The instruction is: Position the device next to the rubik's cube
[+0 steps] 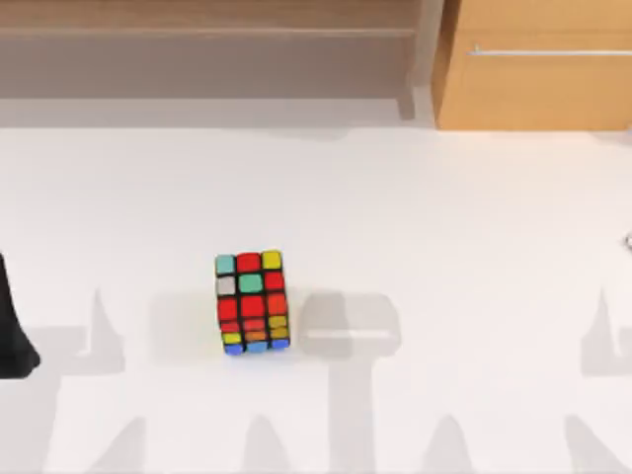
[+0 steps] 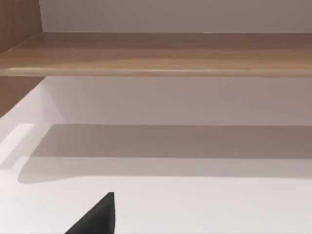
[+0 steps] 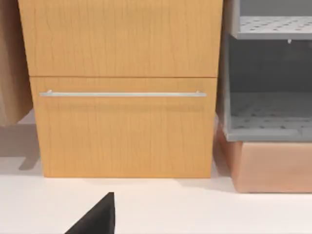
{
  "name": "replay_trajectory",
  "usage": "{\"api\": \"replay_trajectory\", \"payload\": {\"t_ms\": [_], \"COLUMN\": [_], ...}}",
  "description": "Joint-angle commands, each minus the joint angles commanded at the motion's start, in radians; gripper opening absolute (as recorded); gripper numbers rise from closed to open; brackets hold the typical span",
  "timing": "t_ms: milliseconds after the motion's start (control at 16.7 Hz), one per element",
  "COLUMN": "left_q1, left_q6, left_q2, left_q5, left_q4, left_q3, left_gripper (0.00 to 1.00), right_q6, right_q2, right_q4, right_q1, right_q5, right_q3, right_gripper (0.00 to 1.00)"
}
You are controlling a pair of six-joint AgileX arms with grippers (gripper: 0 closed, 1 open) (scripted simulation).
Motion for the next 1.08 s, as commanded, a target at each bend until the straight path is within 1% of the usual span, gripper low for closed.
{"api": "replay_trajectory", "payload": {"t_ms": [240,480,660,1080], "left_q1": [0.000,0.000,0.000,0.000], "left_q6": [0.000,0.000,0.000,0.000], "left_q2": [0.000,0.000,0.000,0.000], "left_q5": [0.000,0.000,0.000,0.000], "left_q4": [0.000,0.000,0.000,0.000], "left_q3": [0.000,0.000,0.000,0.000], "left_gripper": [1.00,1.00,1.00,1.00], "right_q6": [-0.013,-0.084,-0.164,-0.374], "right_q2": [0.031,0.219,0.472,1.241], "right_q4": [-0.019,-0.122,-0.241,-0.580], "right_q1": [-0.004,-0.022,-0.042,-0.096], "right_q5": [0.001,0.002,0.002,-0.004], "right_q3": [0.028,0.188,0.367,0.837], "right_gripper": [1.00,1.00,1.00,1.00]}}
